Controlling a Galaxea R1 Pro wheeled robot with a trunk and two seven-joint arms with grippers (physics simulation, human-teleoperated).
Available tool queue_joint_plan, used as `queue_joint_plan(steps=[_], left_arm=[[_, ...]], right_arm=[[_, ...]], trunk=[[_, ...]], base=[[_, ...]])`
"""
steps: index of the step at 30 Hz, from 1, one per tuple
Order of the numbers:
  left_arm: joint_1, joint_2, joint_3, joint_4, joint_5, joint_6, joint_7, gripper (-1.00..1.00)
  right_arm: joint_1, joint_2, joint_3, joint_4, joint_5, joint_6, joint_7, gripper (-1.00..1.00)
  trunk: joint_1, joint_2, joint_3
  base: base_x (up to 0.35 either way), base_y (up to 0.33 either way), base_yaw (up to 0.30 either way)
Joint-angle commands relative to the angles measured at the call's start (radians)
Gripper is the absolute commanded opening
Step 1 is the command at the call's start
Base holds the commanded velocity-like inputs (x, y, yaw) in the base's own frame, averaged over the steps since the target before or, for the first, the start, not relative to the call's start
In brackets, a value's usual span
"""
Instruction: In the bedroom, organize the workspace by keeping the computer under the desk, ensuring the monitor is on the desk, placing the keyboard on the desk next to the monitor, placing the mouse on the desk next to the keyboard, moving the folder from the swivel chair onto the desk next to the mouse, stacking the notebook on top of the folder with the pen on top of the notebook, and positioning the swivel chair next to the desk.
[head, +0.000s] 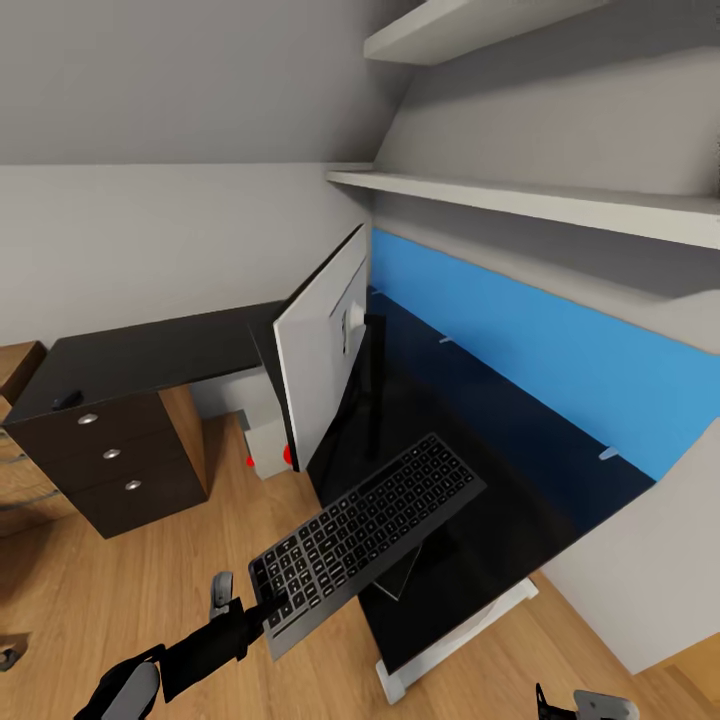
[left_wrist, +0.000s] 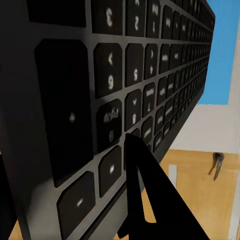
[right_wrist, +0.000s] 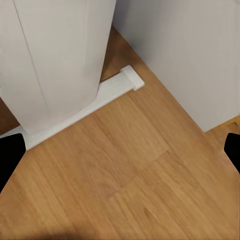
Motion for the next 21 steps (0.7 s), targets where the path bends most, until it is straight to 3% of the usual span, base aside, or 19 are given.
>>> queue_joint_plan(steps=[1,21], left_arm=[[-0.001,0.001,-0.002,0.000,0.008,0.006,0.002,-1.00],[-0.001,0.001,-0.003,-0.001,0.009,0.008,0.002,-1.00]], right_arm=[[-0.001,0.000,-0.006,0.002,0.010,-0.003,-0.005,1.00],[-0.001,0.007,-0.009,0.002,0.004,-0.004,-0.008,1.00]], trunk=[[-0.004,0.007,0.002],[-0.081,0.147,0.065]], base=[[0.000,0.000,0.000],[0.000,0.000,0.000]])
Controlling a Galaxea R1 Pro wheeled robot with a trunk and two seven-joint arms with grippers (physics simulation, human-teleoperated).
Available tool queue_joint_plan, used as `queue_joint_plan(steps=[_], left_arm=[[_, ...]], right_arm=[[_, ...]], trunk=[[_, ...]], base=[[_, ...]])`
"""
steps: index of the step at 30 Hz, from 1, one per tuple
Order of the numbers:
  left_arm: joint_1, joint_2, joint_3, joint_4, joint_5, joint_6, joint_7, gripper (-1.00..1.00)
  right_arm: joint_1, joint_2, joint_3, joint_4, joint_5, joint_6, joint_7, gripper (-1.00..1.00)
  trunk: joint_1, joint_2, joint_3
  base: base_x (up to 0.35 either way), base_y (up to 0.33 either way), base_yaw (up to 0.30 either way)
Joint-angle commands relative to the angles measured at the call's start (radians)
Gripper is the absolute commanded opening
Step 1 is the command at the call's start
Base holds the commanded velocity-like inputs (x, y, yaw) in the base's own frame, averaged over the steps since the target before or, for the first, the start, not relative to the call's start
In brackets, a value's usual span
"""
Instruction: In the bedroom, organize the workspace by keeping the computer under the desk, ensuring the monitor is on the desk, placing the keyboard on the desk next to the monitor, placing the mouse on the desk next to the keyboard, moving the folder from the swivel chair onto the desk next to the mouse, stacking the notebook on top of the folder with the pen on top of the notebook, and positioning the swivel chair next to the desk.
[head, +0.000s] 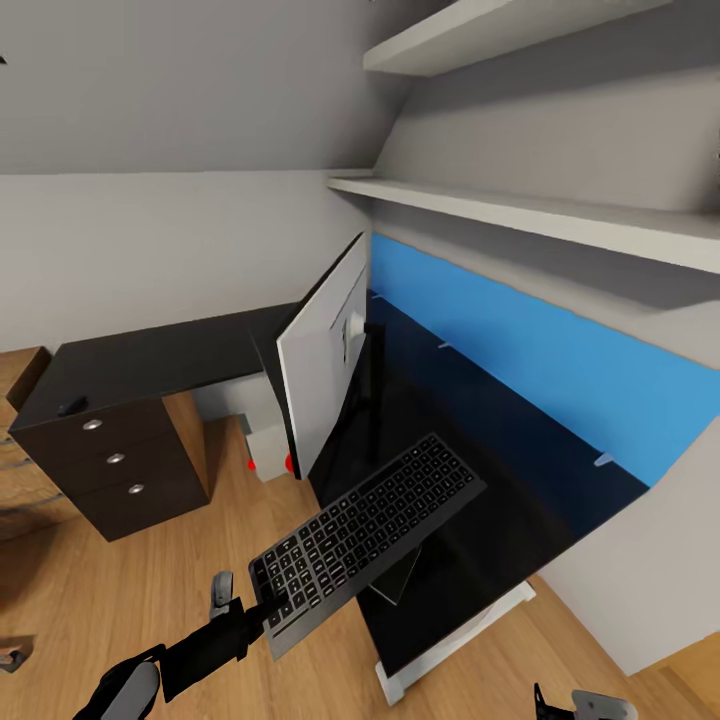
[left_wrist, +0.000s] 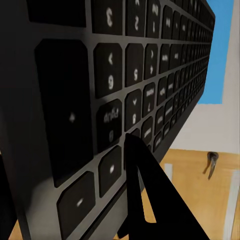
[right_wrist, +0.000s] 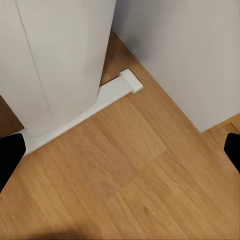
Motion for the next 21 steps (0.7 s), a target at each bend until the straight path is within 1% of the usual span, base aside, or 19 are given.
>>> queue_joint_plan(steps=[1,11,21], left_arm=[[-0.001,0.001,-0.002,0.000,0.008,0.006,0.001,-1.00],[-0.001,0.001,-0.004,0.000,0.009,0.010,0.001,-1.00],[-0.001,0.002,-0.004,0.001,0.009,0.008,0.001,-1.00]], right_arm=[[-0.001,0.001,-0.005,0.002,0.010,-0.003,-0.005,1.00],[-0.001,0.004,-0.006,0.002,0.011,-0.001,-0.003,1.00],[-0.001,0.003,-0.006,0.002,0.011,-0.003,-0.003,1.00]], trunk=[[-0.004,0.007,0.002],[-0.042,0.077,0.034],[-0.042,0.077,0.034]], base=[[0.000,0.000,0.000],[0.000,0.000,0.000],[0.000,0.000,0.000]])
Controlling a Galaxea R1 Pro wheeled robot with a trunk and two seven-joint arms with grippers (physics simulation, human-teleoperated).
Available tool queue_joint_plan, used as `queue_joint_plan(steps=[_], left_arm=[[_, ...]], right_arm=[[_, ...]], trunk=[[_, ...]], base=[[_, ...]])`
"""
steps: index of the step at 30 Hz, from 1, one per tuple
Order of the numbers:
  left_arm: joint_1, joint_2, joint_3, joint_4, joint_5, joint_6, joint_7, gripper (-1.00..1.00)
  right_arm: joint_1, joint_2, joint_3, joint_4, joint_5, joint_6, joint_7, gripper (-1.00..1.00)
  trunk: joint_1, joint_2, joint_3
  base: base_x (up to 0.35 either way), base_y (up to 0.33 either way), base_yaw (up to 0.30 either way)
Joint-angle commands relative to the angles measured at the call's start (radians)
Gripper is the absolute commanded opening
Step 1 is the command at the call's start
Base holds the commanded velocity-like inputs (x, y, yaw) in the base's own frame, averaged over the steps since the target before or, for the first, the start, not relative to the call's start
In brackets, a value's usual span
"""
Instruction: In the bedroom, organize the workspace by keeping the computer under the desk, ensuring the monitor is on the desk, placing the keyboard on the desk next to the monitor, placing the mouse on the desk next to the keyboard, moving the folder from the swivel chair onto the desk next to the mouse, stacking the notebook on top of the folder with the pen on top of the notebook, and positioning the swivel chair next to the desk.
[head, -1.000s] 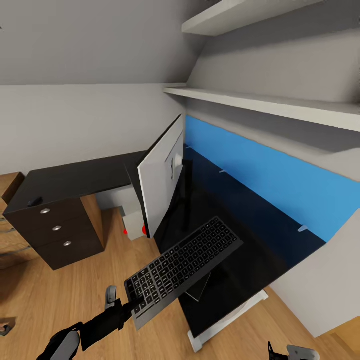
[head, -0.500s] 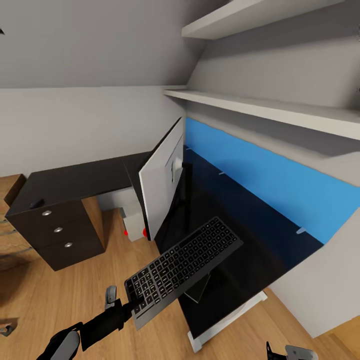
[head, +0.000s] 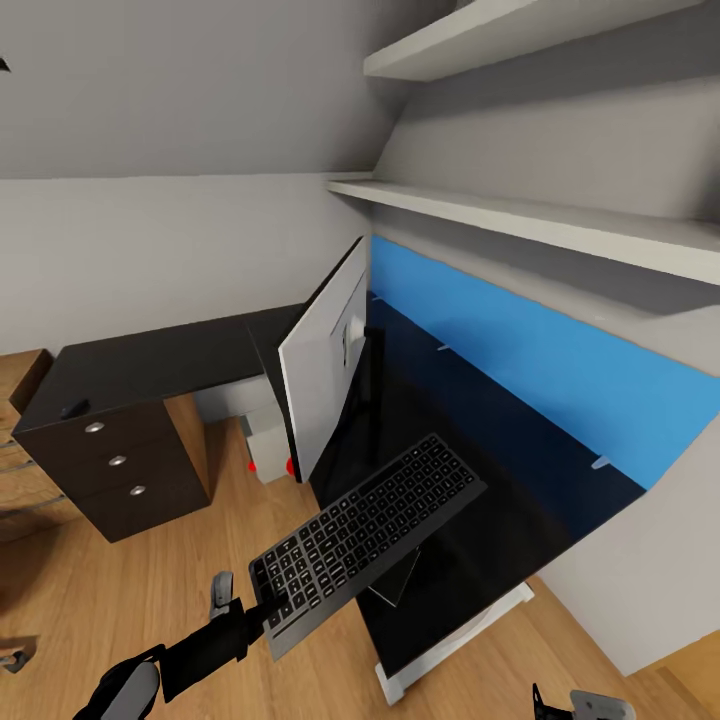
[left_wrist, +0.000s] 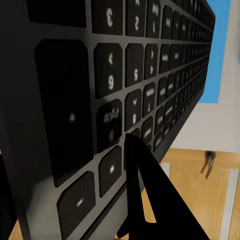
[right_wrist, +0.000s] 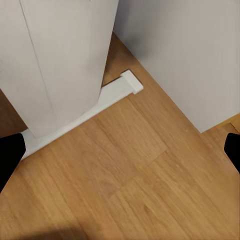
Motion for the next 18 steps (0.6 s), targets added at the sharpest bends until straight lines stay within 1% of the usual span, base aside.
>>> queue_joint_plan(steps=[1,6,8,18], left_arm=[[-0.001,0.001,-0.003,0.001,0.009,0.006,0.001,-1.00],[-0.001,0.000,-0.003,0.002,0.009,0.005,0.002,-1.00],[-0.001,0.001,-0.003,0.002,0.008,0.005,0.002,-1.00],[-0.001,0.010,-0.003,0.004,0.006,0.005,0.002,-1.00]], right_arm=[[-0.001,0.000,-0.005,0.002,0.010,-0.003,-0.006,1.00],[-0.001,0.000,-0.005,0.002,0.010,-0.002,-0.006,1.00],[-0.001,0.000,-0.005,0.002,0.010,-0.002,-0.006,1.00],[-0.001,0.003,-0.003,0.002,0.010,0.001,-0.007,1.00]], trunk=[[0.000,-0.001,-0.001],[0.000,-0.001,-0.001],[0.000,-0.001,-0.001],[0.000,-0.001,-0.001]], base=[[0.000,0.000,0.000],[-0.005,0.000,0.000],[-0.139,0.000,0.000],[-0.304,0.000,0.000]])
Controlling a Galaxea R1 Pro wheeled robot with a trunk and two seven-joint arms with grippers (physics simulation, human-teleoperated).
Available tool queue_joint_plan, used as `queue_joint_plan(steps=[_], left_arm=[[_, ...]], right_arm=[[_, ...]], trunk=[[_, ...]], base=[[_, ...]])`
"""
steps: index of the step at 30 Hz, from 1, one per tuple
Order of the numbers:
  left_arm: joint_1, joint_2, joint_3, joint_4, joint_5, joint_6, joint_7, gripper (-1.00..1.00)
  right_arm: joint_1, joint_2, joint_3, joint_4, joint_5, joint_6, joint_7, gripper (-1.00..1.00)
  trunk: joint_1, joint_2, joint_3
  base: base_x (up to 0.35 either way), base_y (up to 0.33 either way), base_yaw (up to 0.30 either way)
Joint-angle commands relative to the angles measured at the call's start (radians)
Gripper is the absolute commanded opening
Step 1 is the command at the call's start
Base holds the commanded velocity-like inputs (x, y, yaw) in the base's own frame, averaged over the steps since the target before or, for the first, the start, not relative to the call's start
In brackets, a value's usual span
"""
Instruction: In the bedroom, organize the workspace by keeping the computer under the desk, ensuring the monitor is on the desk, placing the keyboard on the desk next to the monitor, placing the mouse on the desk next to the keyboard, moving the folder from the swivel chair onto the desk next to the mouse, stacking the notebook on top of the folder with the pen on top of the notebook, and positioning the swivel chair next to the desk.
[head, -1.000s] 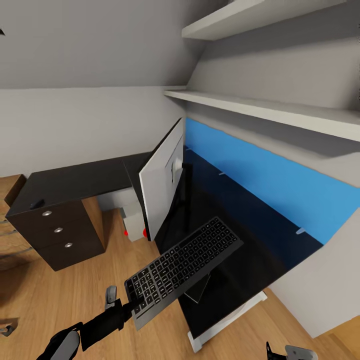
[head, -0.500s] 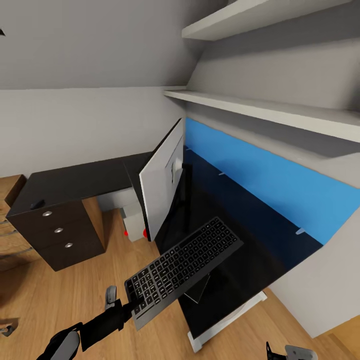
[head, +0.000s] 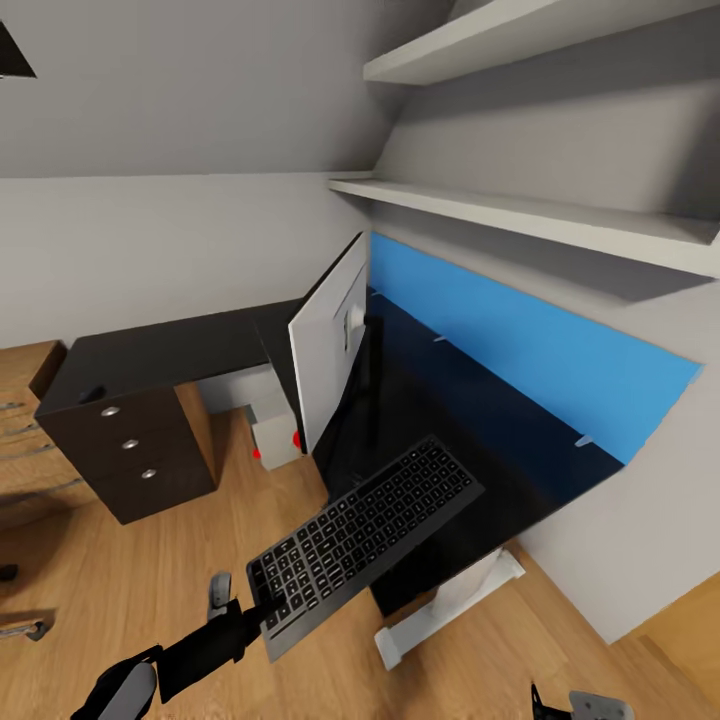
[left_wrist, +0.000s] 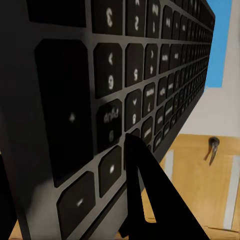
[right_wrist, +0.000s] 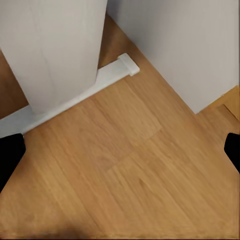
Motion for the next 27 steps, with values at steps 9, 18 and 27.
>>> queue_joint_plan(steps=[9,18,27], left_arm=[[-0.001,0.007,-0.003,0.008,0.009,0.007,0.001,-1.00],[-0.001,0.030,-0.002,0.105,-0.034,0.006,-0.004,-1.00],[-0.001,0.055,-0.001,0.124,-0.043,0.005,-0.090,-1.00]], right_arm=[[-0.001,0.006,-0.005,0.001,0.010,-0.003,-0.006,1.00],[-0.001,0.007,-0.005,0.001,0.011,-0.003,-0.007,1.00],[-0.001,0.008,-0.005,0.001,0.011,-0.003,-0.007,1.00]], trunk=[[-0.001,-0.001,-0.001],[-0.001,-0.001,-0.001],[-0.001,-0.001,-0.002]], base=[[-0.333,0.000,0.000],[-0.276,0.000,0.000],[-0.142,0.000,0.015]])
